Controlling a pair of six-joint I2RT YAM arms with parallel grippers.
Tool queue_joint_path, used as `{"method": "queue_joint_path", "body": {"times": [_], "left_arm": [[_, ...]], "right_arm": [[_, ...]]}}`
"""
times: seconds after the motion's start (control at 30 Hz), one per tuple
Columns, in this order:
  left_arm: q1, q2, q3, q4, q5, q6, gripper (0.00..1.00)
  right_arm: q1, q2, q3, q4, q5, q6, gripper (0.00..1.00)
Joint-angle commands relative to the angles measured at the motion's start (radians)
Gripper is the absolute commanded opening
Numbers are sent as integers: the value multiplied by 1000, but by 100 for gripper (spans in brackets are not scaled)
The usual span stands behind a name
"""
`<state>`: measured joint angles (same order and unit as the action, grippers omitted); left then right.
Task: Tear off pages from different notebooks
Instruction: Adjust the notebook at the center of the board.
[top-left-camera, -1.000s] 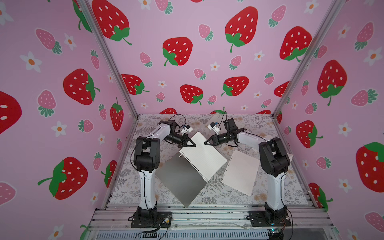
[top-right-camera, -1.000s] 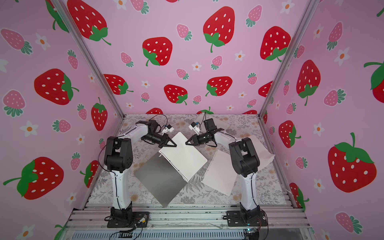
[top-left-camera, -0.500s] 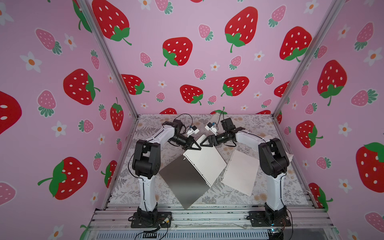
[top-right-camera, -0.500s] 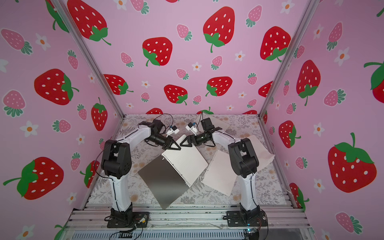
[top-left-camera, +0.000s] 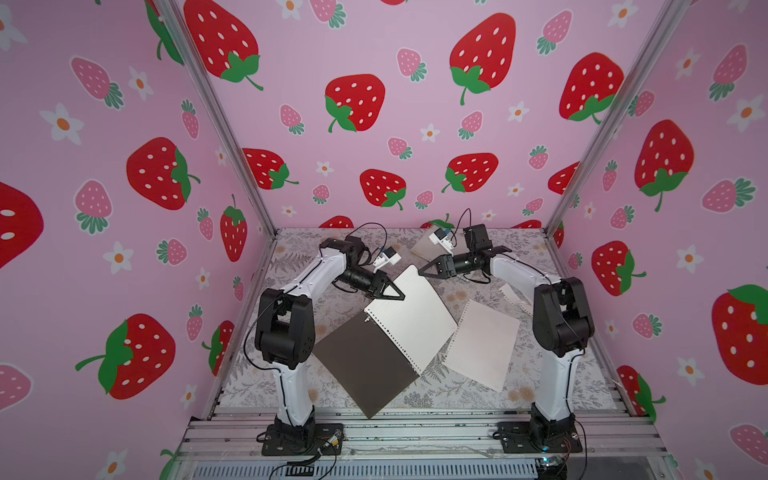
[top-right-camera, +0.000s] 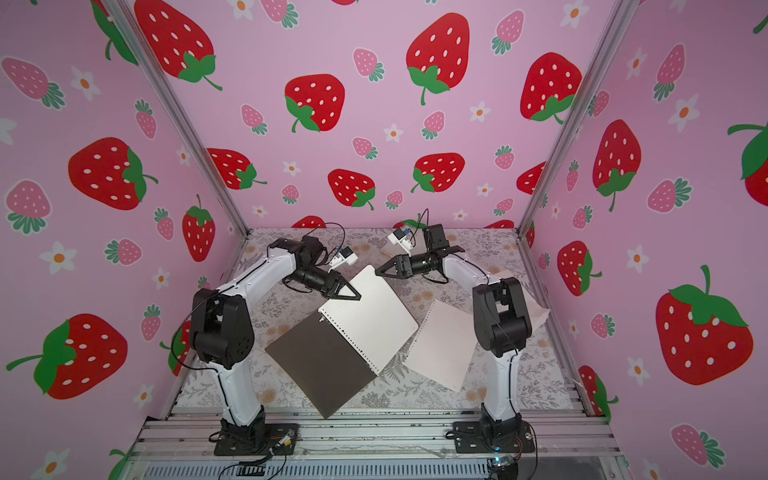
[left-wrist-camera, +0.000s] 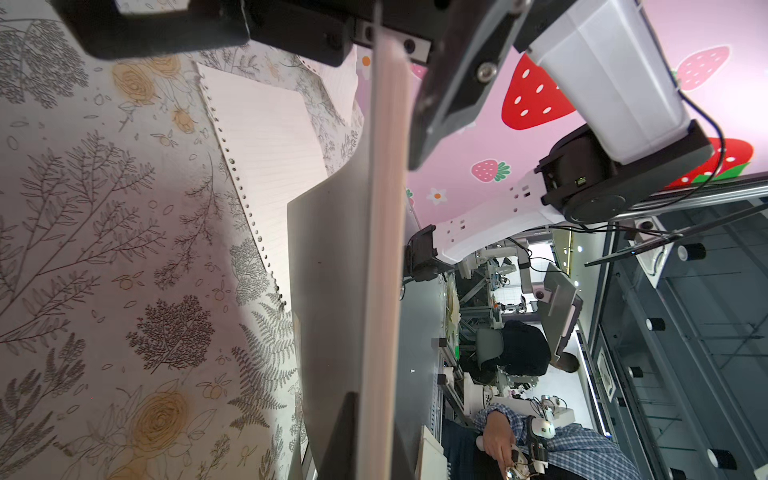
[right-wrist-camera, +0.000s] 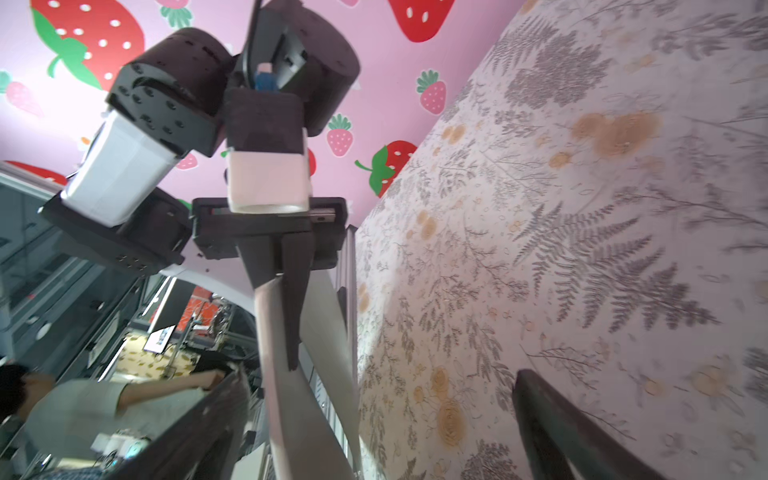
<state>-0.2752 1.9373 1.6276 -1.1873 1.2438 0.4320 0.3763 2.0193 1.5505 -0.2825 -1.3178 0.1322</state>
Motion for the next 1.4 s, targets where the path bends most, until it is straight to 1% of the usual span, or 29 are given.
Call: {"method": "queue_joint_path", "body": {"times": [0.0, 0.13, 0.17, 0.2, 0.23, 0.33, 0.37, 0.47, 0.5, 0.53, 0.57, 0.67, 0.7, 0.77, 0.83, 0.9, 0.93, 1.0, 1.03, 1.07, 1.1, 1.23, 1.37], "left_arm": [[-2, -6, 33, -67, 94, 54, 0], [-5, 36, 79, -132, 105, 106, 0], [-5, 42, 87, -138, 106, 109, 0], [-5, 46, 94, -140, 106, 112, 0], [-5, 49, 102, -146, 108, 115, 0], [-5, 57, 119, -155, 108, 122, 0], [-5, 59, 121, -155, 104, 121, 0], [-2, 62, 122, -134, 82, 94, 0], [-2, 62, 121, -123, 74, 82, 4], [0, 62, 118, -109, 71, 67, 15], [5, 63, 114, -100, 73, 54, 21], [23, 76, 82, -82, 119, 57, 32], [28, 85, 65, -72, 134, 57, 34], [40, 115, 21, -43, 155, 58, 35], [50, 152, -9, -31, 174, 65, 35], [57, 199, -9, -86, 208, 132, 35], [61, 231, 6, -158, 229, 204, 36], [73, 298, 62, -365, 273, 420, 37], [82, 345, 101, -536, 300, 593, 38], [94, 377, 112, -585, 329, 660, 40], [105, 397, 102, -584, 342, 669, 42], [133, 444, 35, -585, 340, 735, 42], [127, 456, 53, -585, 338, 741, 41]], "right_arm": [[47, -71, -40, 52, -116, 20, 98], [90, -94, -78, 81, -125, 36, 95], [99, -90, -77, 81, -125, 37, 92], [106, -85, -73, 77, -118, 38, 86], [108, -74, -63, 67, -109, 40, 72], [109, -50, -42, 51, -63, 41, 9], [108, -45, -40, 51, -39, 41, 0], [109, -27, -34, 51, 40, 45, 0], [110, -19, -29, 48, 72, 49, 0], [110, -7, -22, 42, 108, 51, 0], [110, 6, -17, 42, 147, 55, 0], [111, 55, 9, 26, 252, 63, 0], [112, 70, 19, 23, 280, 65, 0], [109, 102, 35, 28, 309, 71, 0], [104, 128, 56, 28, 308, 77, 0], [99, 141, 72, 28, 288, 83, 0], [96, 142, 77, 28, 280, 83, 0], [91, 144, 80, 25, 266, 80, 0], [85, 144, 80, 23, 263, 79, 0], [78, 145, 80, 22, 259, 81, 0], [72, 144, 79, 20, 256, 80, 0], [47, 133, 68, -9, 236, 55, 0], [32, 116, 65, -63, 235, 11, 0]]}}
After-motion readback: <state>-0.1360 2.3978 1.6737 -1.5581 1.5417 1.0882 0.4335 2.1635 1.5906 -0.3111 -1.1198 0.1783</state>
